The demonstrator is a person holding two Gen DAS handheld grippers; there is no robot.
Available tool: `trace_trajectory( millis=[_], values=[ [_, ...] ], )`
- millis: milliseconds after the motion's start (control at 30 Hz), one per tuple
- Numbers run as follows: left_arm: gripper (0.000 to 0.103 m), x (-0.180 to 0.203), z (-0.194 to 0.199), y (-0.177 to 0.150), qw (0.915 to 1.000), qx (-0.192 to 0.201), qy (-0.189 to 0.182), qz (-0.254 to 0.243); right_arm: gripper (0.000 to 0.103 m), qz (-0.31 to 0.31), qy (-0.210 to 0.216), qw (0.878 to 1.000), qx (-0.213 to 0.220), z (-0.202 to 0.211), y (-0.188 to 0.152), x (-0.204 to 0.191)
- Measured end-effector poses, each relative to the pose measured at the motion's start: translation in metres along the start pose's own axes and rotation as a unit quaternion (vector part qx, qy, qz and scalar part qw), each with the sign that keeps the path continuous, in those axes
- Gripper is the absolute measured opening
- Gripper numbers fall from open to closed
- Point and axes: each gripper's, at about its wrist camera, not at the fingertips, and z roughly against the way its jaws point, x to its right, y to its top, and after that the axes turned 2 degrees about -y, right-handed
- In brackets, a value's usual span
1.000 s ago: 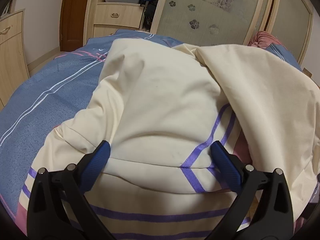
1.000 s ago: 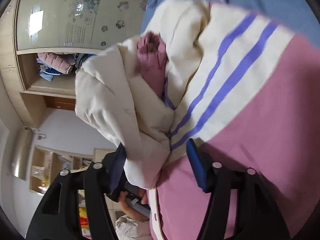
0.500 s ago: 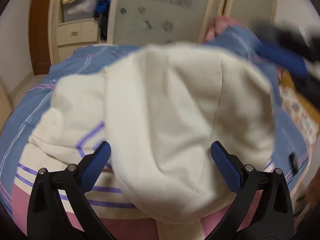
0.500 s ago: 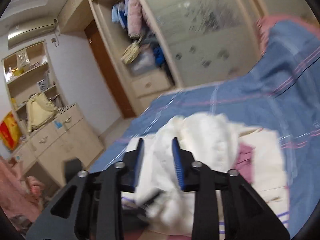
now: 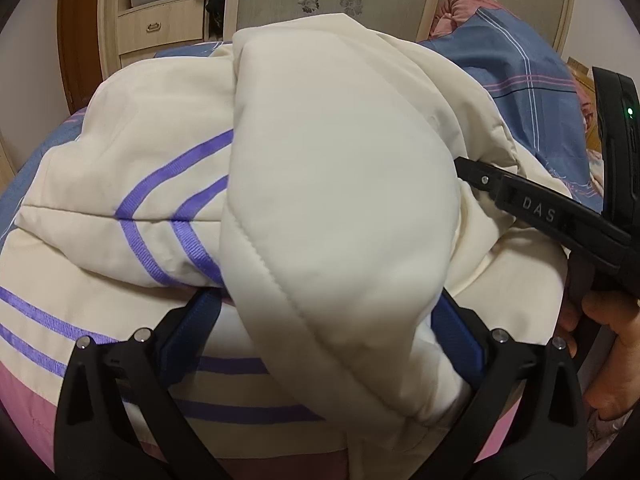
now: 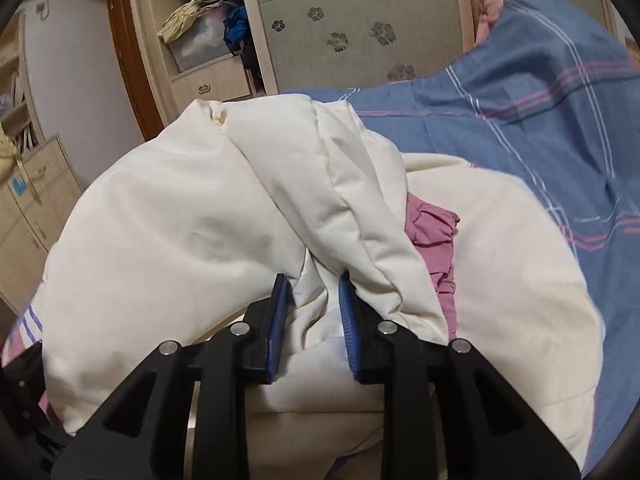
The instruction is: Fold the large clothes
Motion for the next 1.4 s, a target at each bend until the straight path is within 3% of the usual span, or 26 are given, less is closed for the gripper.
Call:
trace_trajectory(
  millis=[100, 167, 200, 233, 300, 367, 433, 500, 567, 700, 800, 867, 900, 933, 1000, 1033, 1100, 1133, 1167, 1200, 1267, 1400],
  values=[
    [0.101, -0.004, 0.006, -0.002, 1.0, 0.009, -0.002, 0.003, 0.029, -0.009, 0.011, 1.0, 0.008, 0.008, 0.009, -0.006],
    [0.101, -0.007, 0.011, -0.003, 0.9998, 0.015, -0.008, 0.009, 0.035, -0.017, 0.021, 0.999, 0.026, 0.028, 0.007, -0.005],
    [0.101, -0.006, 0.01, -0.003, 0.9998, 0.016, -0.008, 0.01, 0.048, -0.017, 0.028, 0.999, 0.042, 0.038, 0.014, -0.009],
    [0.101, -0.005, 0.009, -0.002, 0.9998, 0.016, -0.006, 0.009, 0.07, -0.015, 0.032, 0.997, 0.064, 0.054, 0.019, -0.013],
    [0.101, -0.003, 0.008, -0.003, 0.9998, 0.017, -0.001, 0.006, 0.092, 0.0, 0.03, 0.993, 0.118, 0.082, 0.023, -0.025],
    [0.101, -0.001, 0.008, -0.004, 0.9998, 0.017, 0.0, 0.005, 0.089, 0.028, -0.03, 0.991, 0.13, 0.089, 0.032, -0.038],
    [0.101, 0.0, 0.008, -0.005, 0.9998, 0.017, -0.001, 0.006, 0.025, 0.032, -0.069, 0.993, 0.092, 0.068, 0.039, -0.033],
    [0.101, -0.001, 0.008, -0.005, 0.9998, 0.017, -0.002, 0.007, 0.021, 0.033, -0.107, 0.993, 0.021, 0.026, 0.03, -0.018],
    [0.101, 0.001, 0.006, -0.006, 0.9999, 0.011, 0.005, 0.004, 0.021, 0.029, -0.1, 0.994, -0.018, -0.007, 0.015, -0.007],
    [0.101, 0.001, 0.004, -0.004, 0.9999, 0.009, 0.005, 0.006, 0.021, 0.039, -0.112, 0.993, -0.013, -0.002, 0.018, -0.012],
    [0.101, -0.002, 0.02, -0.003, 0.9998, -0.001, 0.001, 0.02, 0.027, 0.02, -0.066, 0.997, 0.021, 0.044, 0.017, -0.008],
    [0.101, -0.009, 0.057, -0.013, 0.9989, 0.007, -0.017, 0.044, 0.056, 0.024, -0.019, 0.999, 0.044, 0.09, 0.007, -0.009],
    [0.101, -0.009, 0.078, -0.022, 0.9986, 0.021, -0.014, 0.046, 0.096, 0.036, -0.017, 0.997, 0.059, 0.116, -0.002, -0.011],
    [0.101, -0.01, 0.091, -0.029, 0.9987, 0.03, -0.004, 0.042, 0.101, 0.05, -0.015, 0.996, 0.069, 0.136, -0.011, -0.012],
    [0.101, -0.01, 0.108, -0.044, 0.9986, 0.03, 0.037, 0.022, 0.099, 0.068, -0.021, 0.997, 0.041, 0.149, -0.032, -0.012],
    [0.101, -0.012, 0.106, -0.05, 0.9983, 0.018, 0.052, 0.019, 0.093, 0.067, -0.035, 0.997, 0.007, 0.142, -0.044, -0.01],
    [0.101, -0.019, 0.079, -0.065, 0.9953, -0.047, 0.083, 0.017, 0.085, 0.06, -0.063, 0.993, -0.085, 0.105, -0.073, -0.003],
    [0.101, -0.019, 0.069, -0.072, 0.9946, -0.052, 0.09, 0.005, 0.086, 0.052, -0.063, 0.991, -0.102, 0.086, -0.091, 0.0],
    [0.101, -0.015, 0.069, -0.078, 0.9944, -0.023, 0.102, -0.011, 0.088, 0.045, -0.063, 0.995, -0.059, 0.088, -0.099, 0.0],
    [0.101, -0.012, 0.068, -0.079, 0.9935, -0.02, 0.111, -0.018, 0.089, 0.047, -0.071, 0.995, -0.053, 0.089, -0.099, -0.003],
    [0.101, -0.013, 0.07, -0.078, 0.9936, -0.024, 0.11, -0.014, 0.089, 0.047, -0.082, 0.994, -0.062, 0.096, -0.095, -0.008],
    [0.101, -0.022, 0.099, -0.082, 0.9942, -0.037, 0.1, 0.007, 0.091, 0.002, -0.045, 0.997, -0.064, 0.143, -0.101, 0.005]
  ],
)
